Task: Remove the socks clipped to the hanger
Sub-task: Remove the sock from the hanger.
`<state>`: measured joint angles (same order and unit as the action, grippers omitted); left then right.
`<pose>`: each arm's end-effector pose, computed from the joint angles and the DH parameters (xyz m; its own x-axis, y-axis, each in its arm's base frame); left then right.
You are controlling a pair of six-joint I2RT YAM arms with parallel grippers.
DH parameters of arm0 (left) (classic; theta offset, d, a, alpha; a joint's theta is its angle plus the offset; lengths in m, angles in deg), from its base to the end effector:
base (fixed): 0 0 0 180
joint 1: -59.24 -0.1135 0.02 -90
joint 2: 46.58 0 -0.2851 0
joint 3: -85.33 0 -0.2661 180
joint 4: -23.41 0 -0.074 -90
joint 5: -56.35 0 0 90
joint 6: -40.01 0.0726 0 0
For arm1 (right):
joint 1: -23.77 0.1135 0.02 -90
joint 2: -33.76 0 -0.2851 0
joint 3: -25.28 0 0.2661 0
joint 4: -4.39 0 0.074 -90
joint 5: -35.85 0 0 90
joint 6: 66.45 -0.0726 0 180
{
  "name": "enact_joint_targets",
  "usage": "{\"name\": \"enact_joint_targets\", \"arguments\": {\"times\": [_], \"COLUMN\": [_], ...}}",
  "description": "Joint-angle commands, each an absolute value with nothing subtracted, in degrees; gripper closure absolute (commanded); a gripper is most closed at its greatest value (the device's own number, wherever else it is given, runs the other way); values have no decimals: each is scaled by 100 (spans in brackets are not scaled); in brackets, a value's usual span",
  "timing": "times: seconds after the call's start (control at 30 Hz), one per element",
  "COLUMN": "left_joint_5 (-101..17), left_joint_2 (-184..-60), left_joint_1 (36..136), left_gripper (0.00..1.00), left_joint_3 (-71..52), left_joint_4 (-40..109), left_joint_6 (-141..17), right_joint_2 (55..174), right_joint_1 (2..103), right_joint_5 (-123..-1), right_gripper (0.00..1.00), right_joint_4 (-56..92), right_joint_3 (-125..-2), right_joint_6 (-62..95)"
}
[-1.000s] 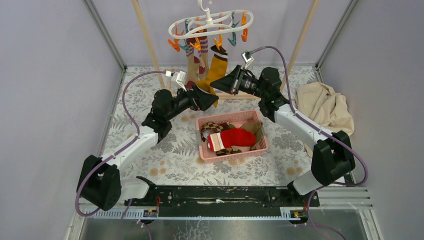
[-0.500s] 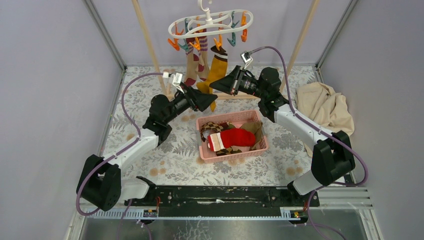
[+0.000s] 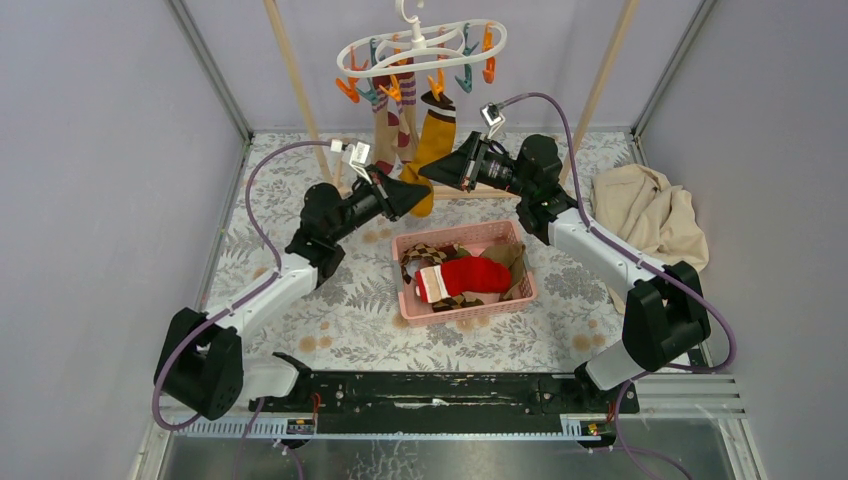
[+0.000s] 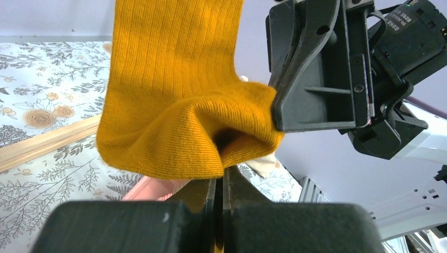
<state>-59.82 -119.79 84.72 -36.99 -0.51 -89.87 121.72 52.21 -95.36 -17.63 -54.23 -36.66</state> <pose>0.2857 -0.1716 0.3355 -0.3990 -0.4473 -0.8004 0.6830 0.4374 -0.5849 0.3273 0.2316 0.3895 -0.6971 0.3649 -0.6171 -0.6368 0.0801 0.7668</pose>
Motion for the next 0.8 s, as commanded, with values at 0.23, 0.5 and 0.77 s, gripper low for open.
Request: {"name": "enact_joint_targets", "arguments": {"times": [0.23,0.5,0.77], "left_joint_5": [-5942,-6194,-6673], "left_joint_2": [-11549,-11632,-11748], "left_joint_1": [8495,8224,7996], "left_gripper": [100,100,100], "left_joint_3": [-2496,-1669,-871], "left_joint_4": [2389,3748,4531], "left_joint_6": [-8428,-8330,-8330], "right_joint_2": [11862,11325,11110], "right_joint_1": [5272,5301,5616], "right_joint_5": [-9318,-8346,-7522], "right_gripper": [57,19,0], "right_joint_4": [-1048,917,1686], "right_joint_3": [-5660,-6172,-7013], "right_joint_6": [-2916,-1145,89]}}
